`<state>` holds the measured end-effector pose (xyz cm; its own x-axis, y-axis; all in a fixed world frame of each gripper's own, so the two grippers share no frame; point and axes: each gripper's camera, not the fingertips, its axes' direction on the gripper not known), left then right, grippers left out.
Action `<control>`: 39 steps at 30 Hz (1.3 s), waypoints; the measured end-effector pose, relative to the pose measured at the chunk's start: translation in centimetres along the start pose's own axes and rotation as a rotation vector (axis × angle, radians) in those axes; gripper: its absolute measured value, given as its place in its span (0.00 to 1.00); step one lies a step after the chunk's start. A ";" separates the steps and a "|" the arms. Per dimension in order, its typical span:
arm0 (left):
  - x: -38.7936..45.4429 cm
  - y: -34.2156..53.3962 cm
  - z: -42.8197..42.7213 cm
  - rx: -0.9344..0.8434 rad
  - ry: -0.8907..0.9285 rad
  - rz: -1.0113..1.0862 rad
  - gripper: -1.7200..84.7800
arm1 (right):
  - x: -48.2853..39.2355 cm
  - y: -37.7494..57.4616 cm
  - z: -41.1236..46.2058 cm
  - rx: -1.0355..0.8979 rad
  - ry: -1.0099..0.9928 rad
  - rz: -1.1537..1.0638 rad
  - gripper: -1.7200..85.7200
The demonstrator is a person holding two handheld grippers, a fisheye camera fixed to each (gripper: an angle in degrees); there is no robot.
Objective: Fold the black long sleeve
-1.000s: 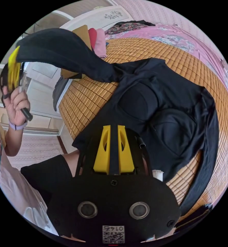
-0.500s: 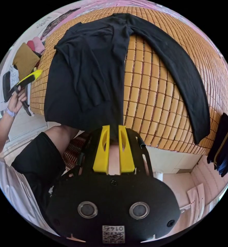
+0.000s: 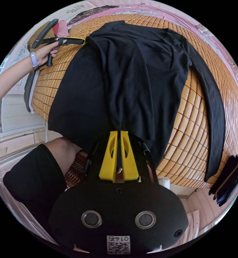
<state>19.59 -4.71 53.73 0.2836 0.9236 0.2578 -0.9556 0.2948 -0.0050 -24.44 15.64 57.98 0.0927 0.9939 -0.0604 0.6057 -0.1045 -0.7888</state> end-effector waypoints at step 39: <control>-13.6 1.9 3.8 0.485 0.608 -1.041 0.01 | 4.3 6.0 -2.1 -0.090 0.022 0.111 0.02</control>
<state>13.56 -17.67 53.85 0.7740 0.3163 -0.5485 -0.1614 0.9362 0.3123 -18.71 19.23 54.25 0.1799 0.9751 -0.1296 0.6589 -0.2173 -0.7201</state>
